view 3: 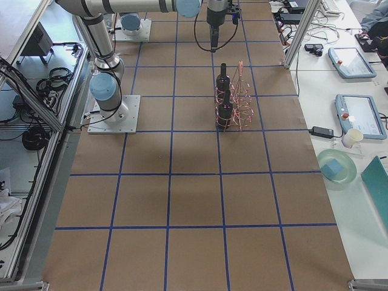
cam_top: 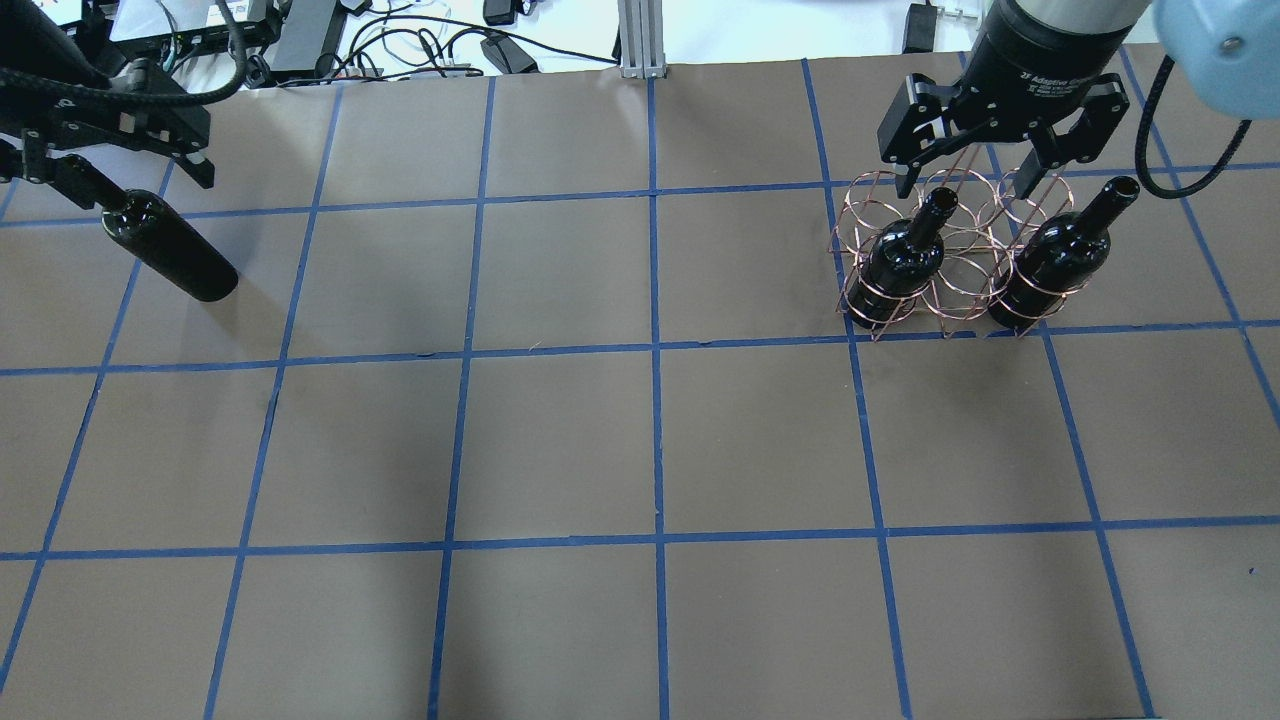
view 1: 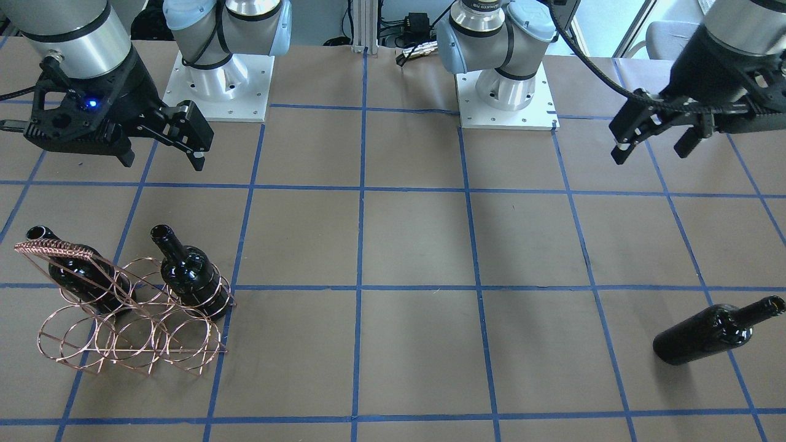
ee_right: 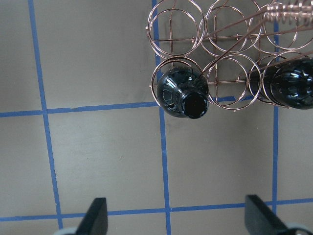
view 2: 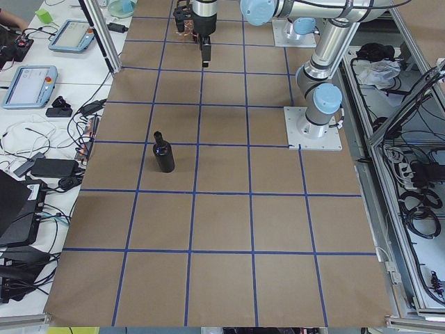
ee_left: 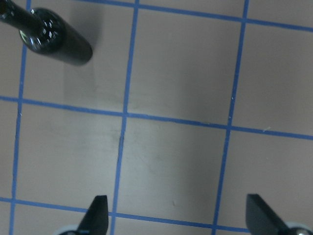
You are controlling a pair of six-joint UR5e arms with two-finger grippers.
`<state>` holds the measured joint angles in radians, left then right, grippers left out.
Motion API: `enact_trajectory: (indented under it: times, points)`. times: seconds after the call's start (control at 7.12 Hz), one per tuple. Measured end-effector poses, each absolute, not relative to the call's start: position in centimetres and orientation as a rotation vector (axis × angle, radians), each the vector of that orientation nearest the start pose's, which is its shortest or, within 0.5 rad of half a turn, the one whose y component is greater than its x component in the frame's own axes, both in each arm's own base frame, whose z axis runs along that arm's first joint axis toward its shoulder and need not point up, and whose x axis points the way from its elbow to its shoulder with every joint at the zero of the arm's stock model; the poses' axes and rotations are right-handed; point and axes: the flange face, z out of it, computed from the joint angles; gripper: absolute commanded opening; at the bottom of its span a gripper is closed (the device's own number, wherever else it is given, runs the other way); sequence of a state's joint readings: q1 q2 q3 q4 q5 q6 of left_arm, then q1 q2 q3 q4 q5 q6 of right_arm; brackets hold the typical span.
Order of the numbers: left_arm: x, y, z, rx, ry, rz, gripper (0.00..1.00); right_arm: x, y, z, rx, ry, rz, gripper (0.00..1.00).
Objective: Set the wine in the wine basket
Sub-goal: 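Close the left gripper around the dark bottle's neck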
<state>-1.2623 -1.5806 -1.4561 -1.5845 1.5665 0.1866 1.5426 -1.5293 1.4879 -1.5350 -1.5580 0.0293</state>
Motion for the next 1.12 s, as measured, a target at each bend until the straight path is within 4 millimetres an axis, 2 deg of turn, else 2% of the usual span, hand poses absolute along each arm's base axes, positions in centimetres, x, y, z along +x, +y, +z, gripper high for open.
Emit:
enact_trajectory:
  times: [0.28, 0.56, 0.84, 1.12]
  points:
    - [9.8, -55.0, 51.4, -0.044, 3.098, -0.181, 1.0, 12.2, -51.2, 50.5, 0.072, 3.127, -0.008, 1.0]
    - [15.2, -58.4, 50.0, 0.019, 3.077, -0.226, 1.0, 12.2, -51.2, 50.6, 0.044, 3.128, -0.011, 1.0]
    - [19.6, -61.0, 48.4, 0.103, 3.064, -0.226, 1.0, 12.2, -51.2, 50.6, 0.05, 3.128, -0.02, 1.0]
    - [22.2, -62.6, 45.3, 0.135, 3.086, -0.22, 1.0, 12.2, -51.2, 50.7, 0.052, 3.13, -0.029, 1.0]
